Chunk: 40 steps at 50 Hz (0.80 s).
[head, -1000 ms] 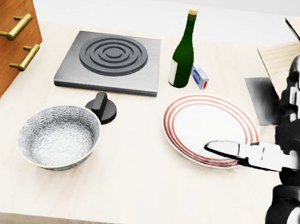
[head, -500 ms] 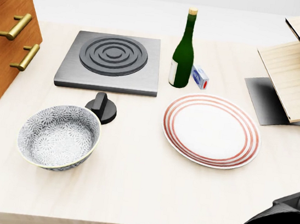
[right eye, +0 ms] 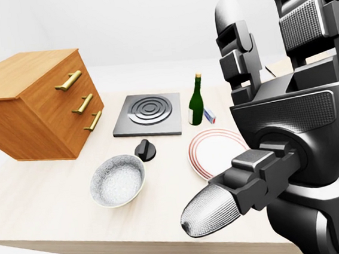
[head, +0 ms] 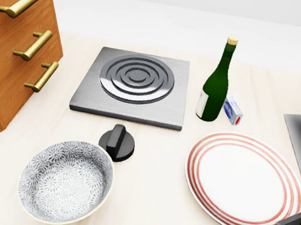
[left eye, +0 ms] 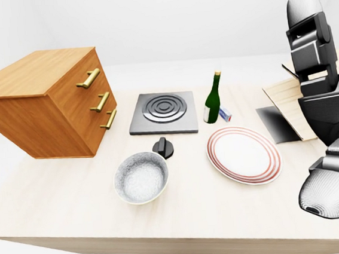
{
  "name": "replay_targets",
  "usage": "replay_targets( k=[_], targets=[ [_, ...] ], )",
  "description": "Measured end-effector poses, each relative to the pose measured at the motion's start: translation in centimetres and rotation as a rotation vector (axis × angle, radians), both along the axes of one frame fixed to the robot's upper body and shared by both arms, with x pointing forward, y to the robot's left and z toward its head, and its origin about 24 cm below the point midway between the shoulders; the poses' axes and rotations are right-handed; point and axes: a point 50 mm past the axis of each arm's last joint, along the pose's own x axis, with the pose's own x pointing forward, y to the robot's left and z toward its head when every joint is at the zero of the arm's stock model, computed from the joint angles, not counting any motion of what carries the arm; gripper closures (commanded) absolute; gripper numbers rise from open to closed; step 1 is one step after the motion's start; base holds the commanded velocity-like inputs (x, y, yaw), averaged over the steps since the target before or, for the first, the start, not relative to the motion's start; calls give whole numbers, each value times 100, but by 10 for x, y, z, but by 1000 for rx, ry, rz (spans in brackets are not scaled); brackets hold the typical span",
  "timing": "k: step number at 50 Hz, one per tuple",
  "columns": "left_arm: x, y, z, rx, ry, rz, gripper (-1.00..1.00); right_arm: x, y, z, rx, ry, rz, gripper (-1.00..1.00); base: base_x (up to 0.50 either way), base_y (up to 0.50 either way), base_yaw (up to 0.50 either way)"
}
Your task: Pick up the akita bowl and put it on the plate.
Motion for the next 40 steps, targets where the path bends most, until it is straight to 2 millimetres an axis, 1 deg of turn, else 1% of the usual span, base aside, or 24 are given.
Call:
replay_targets(
  k=[9,18,24,28,31,35,40],
  targets=[
    [0,-1,0,1,3,-13,-100,-1,-2,2,26,-14,-4,-100,0,0,0],
    [-1,-1,1,7,6,-25,-100,-1,-3,2,25,-10,-5,-100,26,-47,0],
    [-2,-2,1,10,5,-27,-100,-1,-3,2,43,-11,6,-100,5,-5,0],
    [-3,-2,1,13,2,-30,-100,14,12,3,120,92,204,-100,0,0,0],
    [-4,-2,2,17,1,-34,-100,23,19,5,203,128,304,-100,0,0,0],
    [-5,-3,3,23,0,-38,-100,32,30,7,256,154,385,-100,0,0,0],
    [-6,-3,4,27,0,-41,-100,37,44,5,270,172,433,-100,0,0,0]
  ],
)
